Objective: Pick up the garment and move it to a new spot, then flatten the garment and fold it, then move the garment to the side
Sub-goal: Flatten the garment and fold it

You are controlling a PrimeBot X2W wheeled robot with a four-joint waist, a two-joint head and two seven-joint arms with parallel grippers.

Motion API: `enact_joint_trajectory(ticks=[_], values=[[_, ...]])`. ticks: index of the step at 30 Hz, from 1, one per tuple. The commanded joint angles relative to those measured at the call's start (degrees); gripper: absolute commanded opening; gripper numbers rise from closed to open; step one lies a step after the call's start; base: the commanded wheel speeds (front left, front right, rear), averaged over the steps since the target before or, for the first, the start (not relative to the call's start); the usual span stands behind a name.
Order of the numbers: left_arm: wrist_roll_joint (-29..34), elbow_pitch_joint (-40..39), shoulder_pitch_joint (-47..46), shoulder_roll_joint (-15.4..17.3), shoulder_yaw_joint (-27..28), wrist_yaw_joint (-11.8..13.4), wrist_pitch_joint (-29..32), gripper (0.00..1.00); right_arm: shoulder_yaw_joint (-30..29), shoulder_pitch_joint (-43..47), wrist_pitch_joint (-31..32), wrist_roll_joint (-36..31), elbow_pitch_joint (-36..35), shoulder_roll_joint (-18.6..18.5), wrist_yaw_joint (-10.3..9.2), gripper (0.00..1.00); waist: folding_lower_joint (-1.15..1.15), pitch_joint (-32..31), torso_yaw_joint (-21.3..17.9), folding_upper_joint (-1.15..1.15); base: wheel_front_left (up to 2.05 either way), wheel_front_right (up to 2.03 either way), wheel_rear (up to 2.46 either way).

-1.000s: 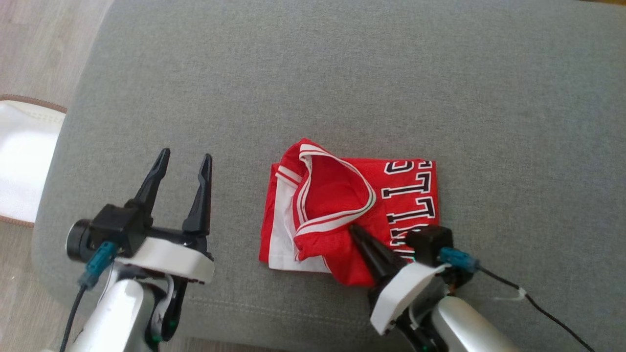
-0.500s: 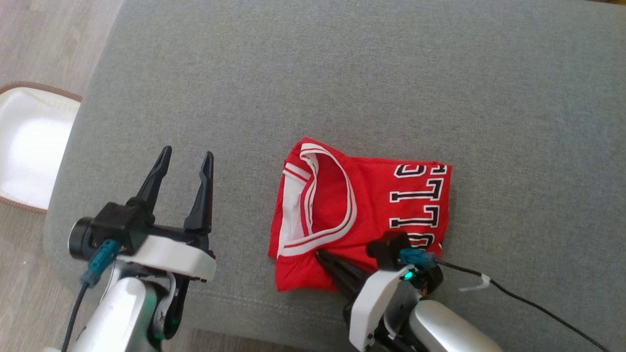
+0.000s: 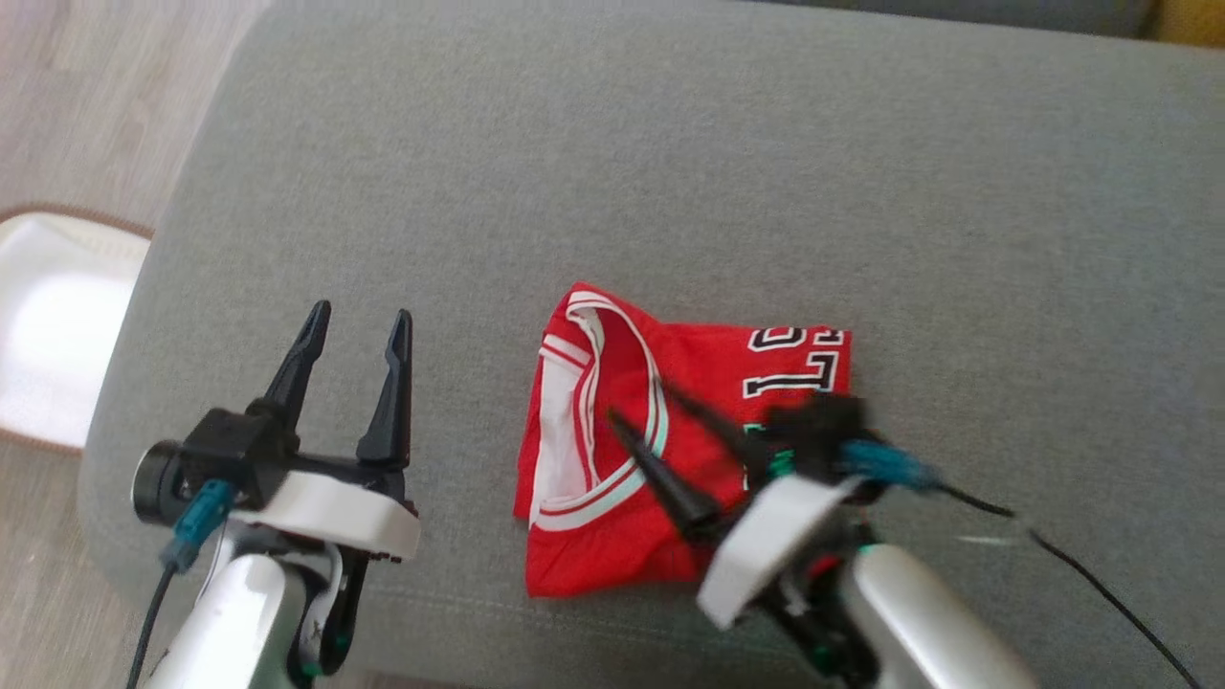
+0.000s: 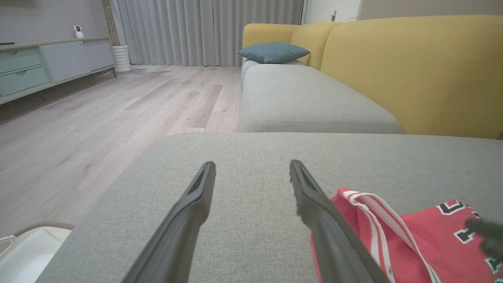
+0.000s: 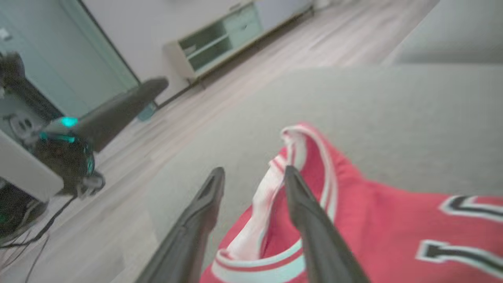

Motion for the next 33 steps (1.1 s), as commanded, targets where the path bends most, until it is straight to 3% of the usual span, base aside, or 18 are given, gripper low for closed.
enact_joint_trajectory(ticks=[1, 9, 15, 21, 33], values=[[-0.3, -1.7, -1.1, 1.5, 2.1, 0.3, -0.1, 1.0, -0.1, 1.2, -0.9, -0.9, -2.4, 1.2, 0.39, 1.0, 0.0, -0.9, -0.8, 0.0, 0.0, 0.0, 0.0], [0.1, -3.1, 0.5, 2.9, 2.0, 1.4, 1.3, 1.0, -23.2, 10.6, -5.3, -9.8, -14.7, 1.2, 0.39, 1.0, 0.0, -3.5, -3.7, 0.0, 0.0, 0.0, 0.0], [0.4, -4.3, 1.6, 3.8, 1.9, 2.1, 2.5, 1.0, -33.6, 15.4, -5.8, -12.3, -19.1, 1.2, 0.39, 1.0, 0.0, -5.4, -5.9, 0.0, 0.0, 0.0, 0.0], [0.5, -4.9, 3.3, 4.5, 1.5, 2.9, 3.7, 1.0, -38.5, 19.6, -4.9, -12.6, -21.5, 1.2, 0.39, 1.0, 0.0, -8.3, -7.2, 0.0, 0.0, 0.0, 0.0], [0.2, -6.1, 6.3, 5.6, 1.3, 4.2, 5.6, 1.0, -39.6, 25.0, -3.3, -11.8, -23.9, 1.2, 0.39, 1.0, 0.0, -11.8, -7.1, 0.0, 0.0, 0.0, 0.0]])
